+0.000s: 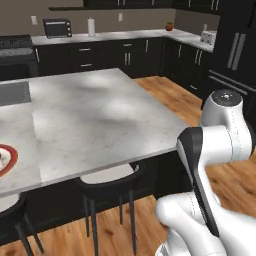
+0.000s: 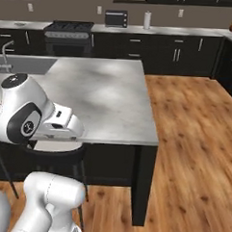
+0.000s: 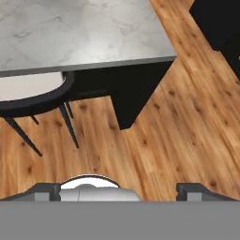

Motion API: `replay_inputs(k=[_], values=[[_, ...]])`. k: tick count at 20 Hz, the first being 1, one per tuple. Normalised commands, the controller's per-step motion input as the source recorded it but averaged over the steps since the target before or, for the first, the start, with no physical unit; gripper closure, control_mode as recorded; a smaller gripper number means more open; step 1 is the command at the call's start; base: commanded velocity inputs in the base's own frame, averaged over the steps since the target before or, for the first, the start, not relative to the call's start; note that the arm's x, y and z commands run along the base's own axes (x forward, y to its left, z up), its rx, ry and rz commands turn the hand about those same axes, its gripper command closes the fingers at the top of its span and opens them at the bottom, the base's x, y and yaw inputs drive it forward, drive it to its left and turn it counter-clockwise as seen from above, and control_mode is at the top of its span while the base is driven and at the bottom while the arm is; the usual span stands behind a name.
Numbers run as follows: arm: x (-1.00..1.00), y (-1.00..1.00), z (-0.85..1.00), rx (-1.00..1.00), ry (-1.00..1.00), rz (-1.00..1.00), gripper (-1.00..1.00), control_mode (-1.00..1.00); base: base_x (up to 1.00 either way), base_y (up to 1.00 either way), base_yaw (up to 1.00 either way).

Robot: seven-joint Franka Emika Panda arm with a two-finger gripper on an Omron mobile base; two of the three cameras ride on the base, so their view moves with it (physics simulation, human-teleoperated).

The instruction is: Move the hot dog bun to the plate on the dining table and place the condiment next to that plate. Then navigate to the fridge and take the sausage and place it on the plate as well.

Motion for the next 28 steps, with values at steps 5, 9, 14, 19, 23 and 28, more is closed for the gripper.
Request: replay_inputs(k=[5,9,14,19,23,28], values=[[0.0,0.0,0.0,0.0,0.0,0.0,-1.0,1.0,0.0,-1.0,-0.05],[0.0,0.0,0.0,0.0,0.0,0.0,-1.0,1.0,0.0,-1.0,0.0],[0.0,0.0,0.0,0.0,0.0,0.0,-1.0,1.0,0.03,-1.0,-0.01],[0.0,0.0,0.0,0.0,0.0,0.0,-1.0,1.0,0.25,-1.0,0.0],[0.0,0.0,0.0,0.0,0.0,0.0,-1.0,1.0,0.8,-1.0,0.0],[0.0,0.0,0.0,0.0,0.0,0.0,-1.0,1.0,1.0,-1.0,0.0]])
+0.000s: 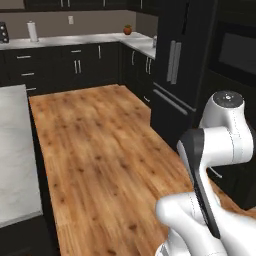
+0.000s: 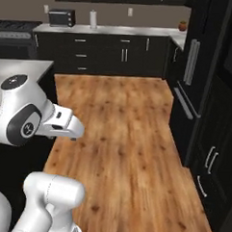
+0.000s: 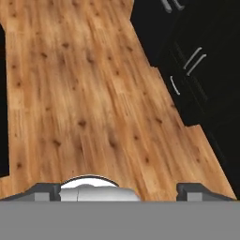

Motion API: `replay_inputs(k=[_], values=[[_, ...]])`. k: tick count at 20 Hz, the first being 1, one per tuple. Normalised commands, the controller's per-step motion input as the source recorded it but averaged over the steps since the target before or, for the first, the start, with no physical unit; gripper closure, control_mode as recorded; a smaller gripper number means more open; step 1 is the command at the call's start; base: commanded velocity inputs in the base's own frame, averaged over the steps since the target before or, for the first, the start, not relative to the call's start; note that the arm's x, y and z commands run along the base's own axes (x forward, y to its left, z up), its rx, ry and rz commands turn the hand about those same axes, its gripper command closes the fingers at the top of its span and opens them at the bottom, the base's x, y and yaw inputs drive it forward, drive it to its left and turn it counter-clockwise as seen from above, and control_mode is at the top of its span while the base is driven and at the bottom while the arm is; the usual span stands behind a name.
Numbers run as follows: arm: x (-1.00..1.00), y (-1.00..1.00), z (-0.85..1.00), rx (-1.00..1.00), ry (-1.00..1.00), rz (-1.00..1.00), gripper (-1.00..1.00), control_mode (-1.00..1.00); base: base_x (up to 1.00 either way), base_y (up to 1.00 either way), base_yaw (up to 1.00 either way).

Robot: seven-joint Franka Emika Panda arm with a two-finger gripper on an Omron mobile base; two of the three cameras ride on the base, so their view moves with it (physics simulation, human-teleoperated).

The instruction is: Move the hot dog bun to the plate on the dining table and place the condiment next to that plate. Then navigate to the fridge and take the sausage and place it on the plate as well.

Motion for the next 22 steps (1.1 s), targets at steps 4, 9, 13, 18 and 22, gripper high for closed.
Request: replay_inputs(k=[4,9,13,18,22], values=[[0.0,0.0,0.0,0.0,0.0,0.0,-1.0,1.0,1.0,-0.87,-0.02],[0.0,0.0,0.0,0.0,0.0,0.0,-1.0,1.0,1.0,-0.35,-0.13],[0.0,0.0,0.0,0.0,0.0,0.0,-1.0,1.0,1.0,0.04,-0.27],[0.0,0.0,0.0,0.0,0.0,0.0,-1.0,1.0,1.0,0.26,-0.39],[0.0,0.0,0.0,0.0,0.0,0.0,-1.0,1.0,1.0,0.33,-0.45]])
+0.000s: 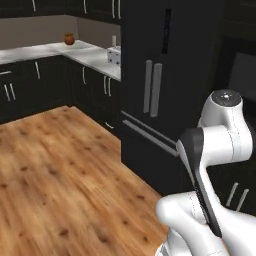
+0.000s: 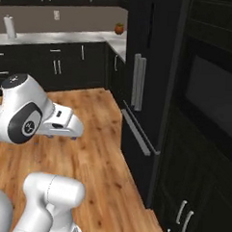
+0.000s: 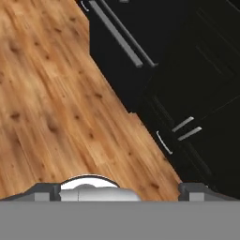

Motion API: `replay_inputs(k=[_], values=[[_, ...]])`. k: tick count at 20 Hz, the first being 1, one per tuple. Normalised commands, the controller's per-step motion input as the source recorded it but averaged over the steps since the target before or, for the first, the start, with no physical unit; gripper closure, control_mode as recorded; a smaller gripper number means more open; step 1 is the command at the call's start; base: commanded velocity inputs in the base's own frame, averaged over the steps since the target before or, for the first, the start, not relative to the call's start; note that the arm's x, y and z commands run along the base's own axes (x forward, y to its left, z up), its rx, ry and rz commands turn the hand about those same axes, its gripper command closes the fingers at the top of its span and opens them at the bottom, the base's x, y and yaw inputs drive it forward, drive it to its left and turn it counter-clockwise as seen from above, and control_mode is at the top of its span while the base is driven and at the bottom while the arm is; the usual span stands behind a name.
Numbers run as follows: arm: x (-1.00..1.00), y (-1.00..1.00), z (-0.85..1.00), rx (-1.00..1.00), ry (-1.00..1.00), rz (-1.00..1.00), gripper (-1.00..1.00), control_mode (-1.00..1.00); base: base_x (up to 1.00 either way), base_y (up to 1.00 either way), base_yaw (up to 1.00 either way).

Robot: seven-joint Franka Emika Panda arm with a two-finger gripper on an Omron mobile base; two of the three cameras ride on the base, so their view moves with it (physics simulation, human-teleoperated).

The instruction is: Move the hot dog bun to the plate on the dining table and place the condiment next to that plate. Then navigate to the fridge and take the sausage and place it on the plate as well.

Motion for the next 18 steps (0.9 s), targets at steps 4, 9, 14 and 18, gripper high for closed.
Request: replay_inputs(k=[4,9,14,18], values=[[0.0,0.0,0.0,0.0,0.0,0.0,-1.0,1.0,0.98,0.46,-0.46],[0.0,0.0,0.0,0.0,0.0,0.0,-1.0,1.0,0.8,0.52,-0.48],[0.0,0.0,0.0,0.0,0.0,0.0,-1.0,1.0,0.48,0.51,-0.51],[0.0,0.0,0.0,0.0,0.0,0.0,-1.0,1.0,0.2,0.52,-0.54]])
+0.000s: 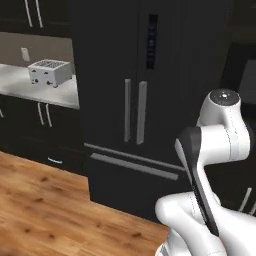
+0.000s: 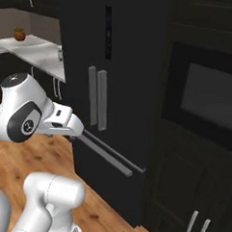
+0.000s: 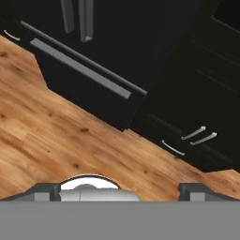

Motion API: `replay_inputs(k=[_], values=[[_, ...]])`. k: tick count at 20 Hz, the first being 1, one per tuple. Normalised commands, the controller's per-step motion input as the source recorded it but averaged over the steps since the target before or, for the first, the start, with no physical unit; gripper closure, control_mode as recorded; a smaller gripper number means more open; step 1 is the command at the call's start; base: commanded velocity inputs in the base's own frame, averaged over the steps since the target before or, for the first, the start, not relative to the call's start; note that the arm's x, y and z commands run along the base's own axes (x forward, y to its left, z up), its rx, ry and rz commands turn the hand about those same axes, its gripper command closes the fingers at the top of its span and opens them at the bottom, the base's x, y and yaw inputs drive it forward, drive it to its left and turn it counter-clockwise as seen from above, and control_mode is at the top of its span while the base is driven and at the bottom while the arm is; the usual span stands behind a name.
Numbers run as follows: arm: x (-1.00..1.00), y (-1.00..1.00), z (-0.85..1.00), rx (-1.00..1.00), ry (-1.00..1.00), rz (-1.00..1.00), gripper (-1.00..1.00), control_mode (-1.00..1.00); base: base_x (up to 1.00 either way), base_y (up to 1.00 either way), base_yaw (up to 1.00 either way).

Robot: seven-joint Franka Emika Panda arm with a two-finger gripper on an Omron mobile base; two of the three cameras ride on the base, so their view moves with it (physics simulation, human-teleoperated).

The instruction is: Move the hot dog bun to the plate on the dining table and place the condiment next to that plate. Then navigate to the fridge and take the sausage and place it on the plate as well.

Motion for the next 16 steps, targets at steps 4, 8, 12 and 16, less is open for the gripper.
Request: replay_inputs(k=[4,8,12,16], values=[[0.0,0.0,0.0,0.0,0.0,0.0,-1.0,1.0,0.01,0.6,-0.54],[0.0,0.0,0.0,0.0,0.0,0.0,-1.0,1.0,0.0,0.82,-0.49],[0.0,0.0,0.0,0.0,0.0,0.0,-1.0,1.0,0.0,0.9,-0.42],[0.0,0.0,0.0,0.0,0.0,0.0,-1.0,1.0,0.06,0.79,-0.36]])
